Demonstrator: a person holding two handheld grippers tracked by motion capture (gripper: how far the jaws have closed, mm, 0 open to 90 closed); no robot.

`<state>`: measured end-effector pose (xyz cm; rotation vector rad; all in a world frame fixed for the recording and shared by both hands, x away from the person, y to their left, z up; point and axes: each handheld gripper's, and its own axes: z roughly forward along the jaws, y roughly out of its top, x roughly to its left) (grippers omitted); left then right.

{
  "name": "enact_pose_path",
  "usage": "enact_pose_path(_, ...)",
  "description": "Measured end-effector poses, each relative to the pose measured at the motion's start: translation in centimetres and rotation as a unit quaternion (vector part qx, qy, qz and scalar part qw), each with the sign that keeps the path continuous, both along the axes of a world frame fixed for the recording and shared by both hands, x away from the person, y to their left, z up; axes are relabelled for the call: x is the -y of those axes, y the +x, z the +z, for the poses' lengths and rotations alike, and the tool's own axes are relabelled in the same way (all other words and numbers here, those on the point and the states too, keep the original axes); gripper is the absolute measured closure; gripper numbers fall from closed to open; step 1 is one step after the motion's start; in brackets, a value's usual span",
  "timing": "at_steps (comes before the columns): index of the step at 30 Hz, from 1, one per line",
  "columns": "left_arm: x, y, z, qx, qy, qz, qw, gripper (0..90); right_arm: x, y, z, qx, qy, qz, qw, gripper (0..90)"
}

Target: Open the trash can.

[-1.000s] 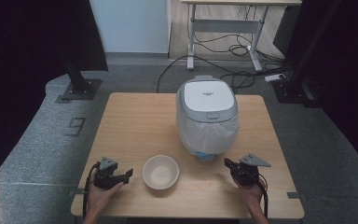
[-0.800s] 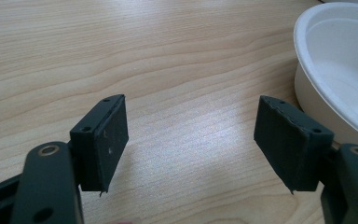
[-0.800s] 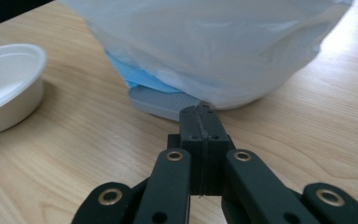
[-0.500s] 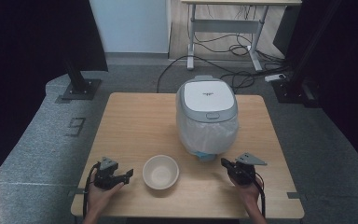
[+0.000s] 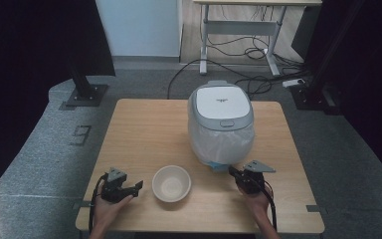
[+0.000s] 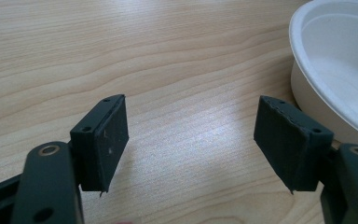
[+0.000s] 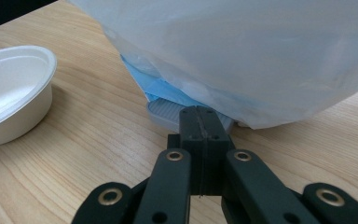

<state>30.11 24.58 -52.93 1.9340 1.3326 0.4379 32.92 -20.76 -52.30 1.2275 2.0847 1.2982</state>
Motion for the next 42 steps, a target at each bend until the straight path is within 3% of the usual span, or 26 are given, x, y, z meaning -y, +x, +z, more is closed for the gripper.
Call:
enact_pose_path(23, 0.1, 0.0, 0.0, -0.002, -0.001, 0.0, 1.0, 26.3, -1.2, 2.1, -1.1, -0.012, 0.004, 0.011, 0.9999, 89.5)
enact_pose_path(35, -0.1, -0.1, 0.0, -0.002, 0.0, 0.001, 1.0, 26.3, -2.3, 3.1, -1.5, -0.009, -0.011, 0.009, 0.9999, 89.5)
enact_pose_path(42, 0.2, -0.1, 0.1, -0.002, 0.002, -0.003, 1.0, 26.3, -2.7, 3.0, -1.6, 0.0, -0.038, 0.0, 0.9993, 89.6)
